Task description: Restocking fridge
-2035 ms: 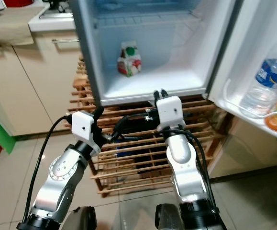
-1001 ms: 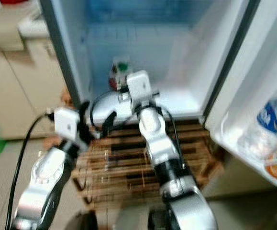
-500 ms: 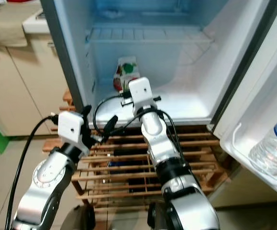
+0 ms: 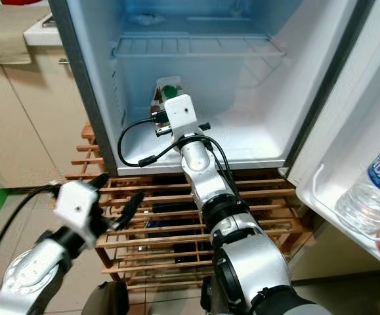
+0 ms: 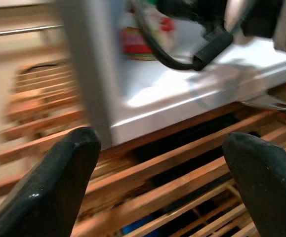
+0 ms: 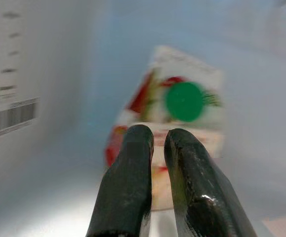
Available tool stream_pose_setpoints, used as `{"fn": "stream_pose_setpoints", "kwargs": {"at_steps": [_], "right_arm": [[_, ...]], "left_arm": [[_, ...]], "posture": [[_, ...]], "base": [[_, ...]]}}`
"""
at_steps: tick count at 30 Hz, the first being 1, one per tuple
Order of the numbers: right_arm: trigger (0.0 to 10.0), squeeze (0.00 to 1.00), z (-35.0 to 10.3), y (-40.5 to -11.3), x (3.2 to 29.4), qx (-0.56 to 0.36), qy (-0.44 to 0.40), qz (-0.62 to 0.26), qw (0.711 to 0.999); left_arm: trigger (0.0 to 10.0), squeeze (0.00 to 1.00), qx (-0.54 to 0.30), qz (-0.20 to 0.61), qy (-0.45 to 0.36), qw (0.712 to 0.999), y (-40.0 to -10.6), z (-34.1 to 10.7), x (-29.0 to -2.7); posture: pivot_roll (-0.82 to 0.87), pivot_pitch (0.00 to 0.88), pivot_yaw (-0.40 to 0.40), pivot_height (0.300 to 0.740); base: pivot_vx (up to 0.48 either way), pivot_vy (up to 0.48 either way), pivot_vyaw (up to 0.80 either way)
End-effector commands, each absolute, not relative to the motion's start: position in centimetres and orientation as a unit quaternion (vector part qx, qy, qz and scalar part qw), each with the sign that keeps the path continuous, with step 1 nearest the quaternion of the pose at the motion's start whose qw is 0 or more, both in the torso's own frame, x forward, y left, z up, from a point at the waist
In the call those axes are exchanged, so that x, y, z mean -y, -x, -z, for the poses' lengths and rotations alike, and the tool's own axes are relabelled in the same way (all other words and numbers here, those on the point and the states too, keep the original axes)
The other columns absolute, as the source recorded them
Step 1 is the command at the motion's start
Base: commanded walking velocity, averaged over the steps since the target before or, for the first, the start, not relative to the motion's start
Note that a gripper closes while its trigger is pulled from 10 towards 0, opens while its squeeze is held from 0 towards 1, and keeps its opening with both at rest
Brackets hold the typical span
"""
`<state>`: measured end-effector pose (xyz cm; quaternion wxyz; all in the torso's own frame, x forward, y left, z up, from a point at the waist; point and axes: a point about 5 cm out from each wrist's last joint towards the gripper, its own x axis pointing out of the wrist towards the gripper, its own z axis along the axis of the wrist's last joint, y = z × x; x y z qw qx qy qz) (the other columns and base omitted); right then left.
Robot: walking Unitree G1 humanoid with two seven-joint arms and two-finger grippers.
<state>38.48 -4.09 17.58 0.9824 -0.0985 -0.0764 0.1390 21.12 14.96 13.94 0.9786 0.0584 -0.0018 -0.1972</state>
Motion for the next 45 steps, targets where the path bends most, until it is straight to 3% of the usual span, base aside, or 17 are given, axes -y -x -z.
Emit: {"fn": "stream_pose_setpoints", "kwargs": {"at_steps": [1,9,16,27,35,45], "right_arm": [[10.0,0.00,-17.8,-38.7,4.2,0.074,0.099,-0.132,0.983],[10.0,0.00,-17.6,-39.0,4.3,0.062,0.104,-0.127,0.985],[10.0,0.00,-18.0,-39.0,2.6,0.039,0.085,-0.135,0.986],[10.0,0.00,-20.8,-38.4,-2.0,0.012,-0.111,-0.222,0.969],[10.0,0.00,-21.9,-37.8,-2.5,0.100,-0.044,-0.239,0.965],[10.0,0.00,-20.8,-34.0,-2.0,0.182,-0.033,-0.296,0.937]], "left_arm": [[10.0,0.00,0.008,0.175,-0.054,0.983,-20.0,-14.8,-16.0],[10.0,0.00,0.022,0.162,-0.044,0.986,-18.4,-16.8,-16.2],[10.0,0.00,0.006,0.160,-0.042,0.986,-17.4,-17.0,-16.5],[10.0,0.00,-0.009,0.156,-0.042,0.987,-17.0,-17.4,-16.5],[10.0,0.00,-0.017,0.163,-0.029,0.986,-16.9,-17.1,-15.8],[10.0,0.00,-0.022,0.171,-0.034,0.984,-17.3,-16.5,-15.3]], "posture": [[0.14,0.065,-0.013,0.612],[0.17,0.089,-0.022,0.612],[0.19,0.102,-0.019,0.612],[0.23,0.113,-0.019,0.612],[0.18,0.140,-0.034,0.612],[0.10,0.159,-0.038,0.612]], "base": [[0.000,0.000,0.00],[0.000,0.000,0.00],[0.000,0.000,0.00],[0.000,0.000,0.00],[0.000,0.000,0.00],[0.000,0.000,0.00]]}}
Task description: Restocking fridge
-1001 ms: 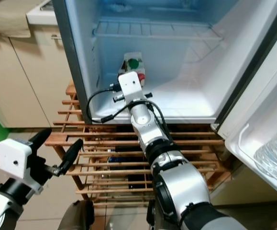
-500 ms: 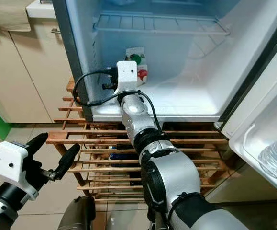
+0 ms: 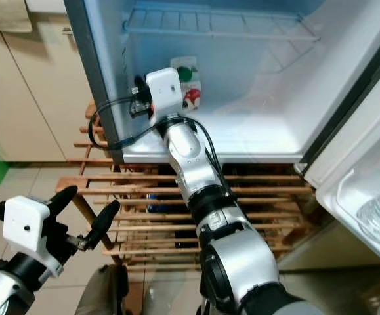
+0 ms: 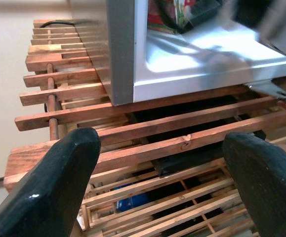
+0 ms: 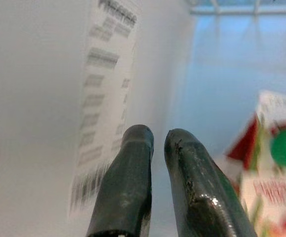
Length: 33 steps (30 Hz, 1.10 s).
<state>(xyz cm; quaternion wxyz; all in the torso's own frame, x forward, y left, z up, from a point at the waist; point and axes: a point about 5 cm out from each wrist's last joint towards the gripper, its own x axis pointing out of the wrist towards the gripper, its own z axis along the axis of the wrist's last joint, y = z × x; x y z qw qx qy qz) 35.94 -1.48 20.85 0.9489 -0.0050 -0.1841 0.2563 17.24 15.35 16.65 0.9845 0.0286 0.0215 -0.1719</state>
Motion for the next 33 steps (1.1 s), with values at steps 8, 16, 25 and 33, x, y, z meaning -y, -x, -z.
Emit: {"fn": "stream_pose_setpoints", "kwargs": {"at_steps": [8,16,25,33], "right_arm": [[10.0,0.00,-16.3,-35.9,3.2,0.134,0.070,-0.152,0.977],[10.0,0.00,-18.0,-37.5,4.1,0.136,0.098,-0.105,0.980],[10.0,0.00,-19.2,-38.6,3.3,0.118,0.084,-0.103,0.984],[10.0,0.00,-20.0,-38.8,0.3,0.063,0.062,-0.158,0.983]], "left_arm": [[10.0,0.00,-0.006,0.184,-0.016,0.983,-18.7,-16.4,-14.3],[10.0,0.00,0.021,0.184,-0.026,0.982,-18.9,-17.1,-14.2],[10.0,0.00,0.022,0.186,-0.020,0.982,-18.5,-17.3,-14.1],[10.0,0.00,0.014,0.192,-0.021,0.981,-18.3,-17.2,-13.8]], "posture": [[0.08,0.150,-0.034,0.612],[0.10,0.151,-0.036,0.612],[0.12,0.152,-0.040,0.612],[0.15,0.145,-0.049,0.612]], "base": [[0.000,0.000,0.00],[0.000,0.000,0.00],[0.000,0.000,0.00],[0.000,0.000,0.00]]}}
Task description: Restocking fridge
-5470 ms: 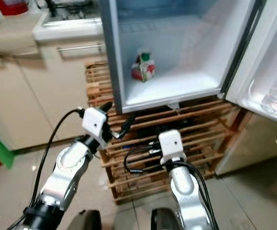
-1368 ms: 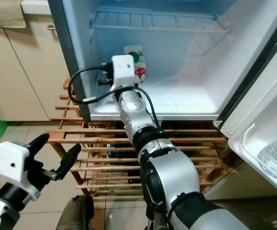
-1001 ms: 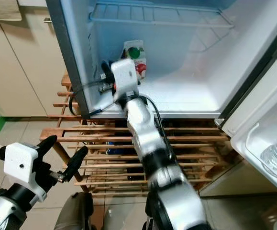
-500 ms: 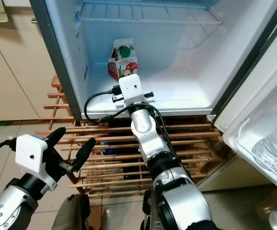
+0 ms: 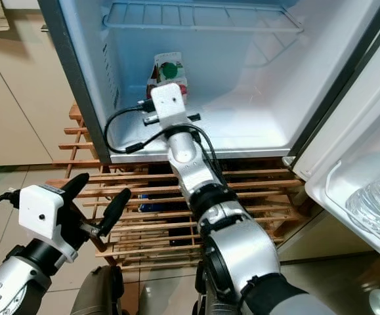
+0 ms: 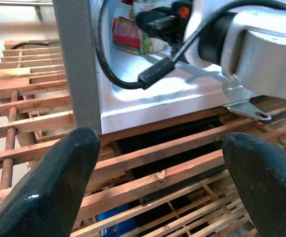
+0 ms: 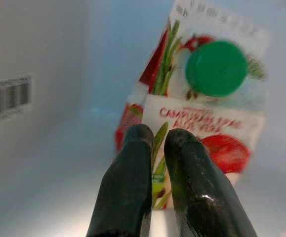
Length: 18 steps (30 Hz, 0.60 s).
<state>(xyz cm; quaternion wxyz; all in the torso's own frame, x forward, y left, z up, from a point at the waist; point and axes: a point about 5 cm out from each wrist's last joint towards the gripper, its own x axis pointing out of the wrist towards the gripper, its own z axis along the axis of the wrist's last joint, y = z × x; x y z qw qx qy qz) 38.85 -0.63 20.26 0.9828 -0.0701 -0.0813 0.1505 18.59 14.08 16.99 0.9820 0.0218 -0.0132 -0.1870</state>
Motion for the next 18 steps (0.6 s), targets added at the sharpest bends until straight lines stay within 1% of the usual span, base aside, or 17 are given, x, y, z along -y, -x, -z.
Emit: {"fn": "stream_pose_setpoints", "kwargs": {"at_steps": [1,5,9,13,18], "right_arm": [[10.0,0.00,-20.0,-38.8,-0.1,0.056,0.058,-0.165,0.983],[10.0,0.00,-19.6,-38.6,-1.1,0.024,0.055,-0.183,0.981],[10.0,0.00,-19.7,-38.2,-2.0,0.024,0.044,-0.208,0.977],[10.0,0.00,-19.8,-38.3,-1.7,0.033,0.051,-0.204,0.977],[10.0,0.00,-21.0,-38.6,-0.4,0.099,0.068,-0.198,0.973]], "left_arm": [[10.0,0.00,0.014,0.192,-0.022,0.981,-18.3,-17.2,-13.8],[10.0,0.00,0.009,0.191,-0.023,0.981,-18.1,-17.1,-13.8],[10.0,0.00,0.006,0.189,-0.023,0.982,-18.0,-17.0,-13.8],[10.0,0.00,0.006,0.188,-0.023,0.982,-18.0,-17.0,-13.8],[10.0,0.00,0.008,0.187,-0.017,0.982,-18.3,-16.9,-13.6]], "posture": [[0.15,0.145,-0.049,0.612],[0.16,0.144,-0.054,0.612],[0.17,0.146,-0.057,0.612],[0.17,0.145,-0.061,0.612],[0.13,0.146,-0.074,0.612]], "base": [[0.000,0.000,0.00],[0.000,0.000,0.00],[0.000,0.000,0.00],[0.000,0.000,0.00],[0.000,0.000,0.00]]}}
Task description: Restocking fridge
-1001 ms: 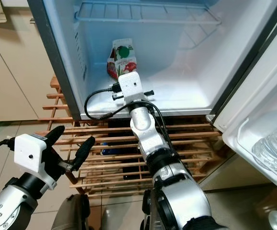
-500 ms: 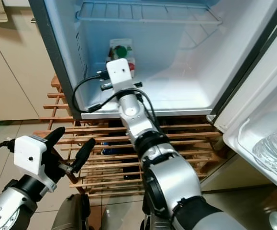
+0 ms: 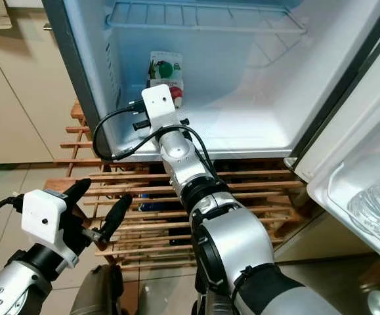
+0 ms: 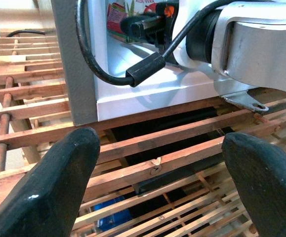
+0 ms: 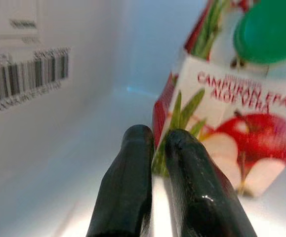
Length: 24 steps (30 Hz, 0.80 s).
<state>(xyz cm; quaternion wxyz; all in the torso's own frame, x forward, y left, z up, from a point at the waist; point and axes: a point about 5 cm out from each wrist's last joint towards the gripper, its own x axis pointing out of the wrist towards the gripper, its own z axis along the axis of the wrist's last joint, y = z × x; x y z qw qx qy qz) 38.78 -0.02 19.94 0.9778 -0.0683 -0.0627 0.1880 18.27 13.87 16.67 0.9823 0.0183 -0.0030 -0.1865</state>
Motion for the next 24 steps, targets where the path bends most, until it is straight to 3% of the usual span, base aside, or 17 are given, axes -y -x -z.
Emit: {"fn": "stream_pose_setpoints", "kwargs": {"at_steps": [1,7,12,20,24], "right_arm": [[10.0,0.00,-21.1,-38.6,-0.2,0.108,0.065,-0.197,0.972],[10.0,0.00,-19.5,-38.0,2.2,0.123,0.019,-0.172,0.977],[10.0,0.00,-17.3,-35.4,5.5,0.149,-0.003,-0.140,0.979],[10.0,0.00,-12.2,-32.2,10.2,0.079,0.002,-0.106,0.991],[10.0,0.00,-11.5,-30.8,12.8,0.068,0.001,-0.087,0.994]], "left_arm": [[10.0,0.00,0.009,0.187,-0.016,0.982,-18.3,-16.9,-13.5],[10.0,0.00,0.011,0.184,-0.011,0.983,-18.9,-16.2,-13.2],[10.0,0.00,0.015,0.159,-0.006,0.987,-19.9,-15.8,-14.0],[10.0,0.00,-0.024,0.093,0.038,0.995,-22.1,-13.2,-15.2],[10.0,0.00,-0.018,0.072,-0.002,0.997,-22.9,-12.7,-16.1]], "posture": [[0.13,0.146,-0.074,0.612],[0.08,0.099,-0.089,0.612],[0.02,0.000,-0.081,0.612],[-0.04,0.000,-0.036,0.612],[-0.07,0.000,-0.004,0.612]], "base": [[0.000,0.000,0.00],[0.000,0.000,0.00],[0.000,0.000,0.00],[0.000,0.000,0.00],[0.000,0.000,0.00]]}}
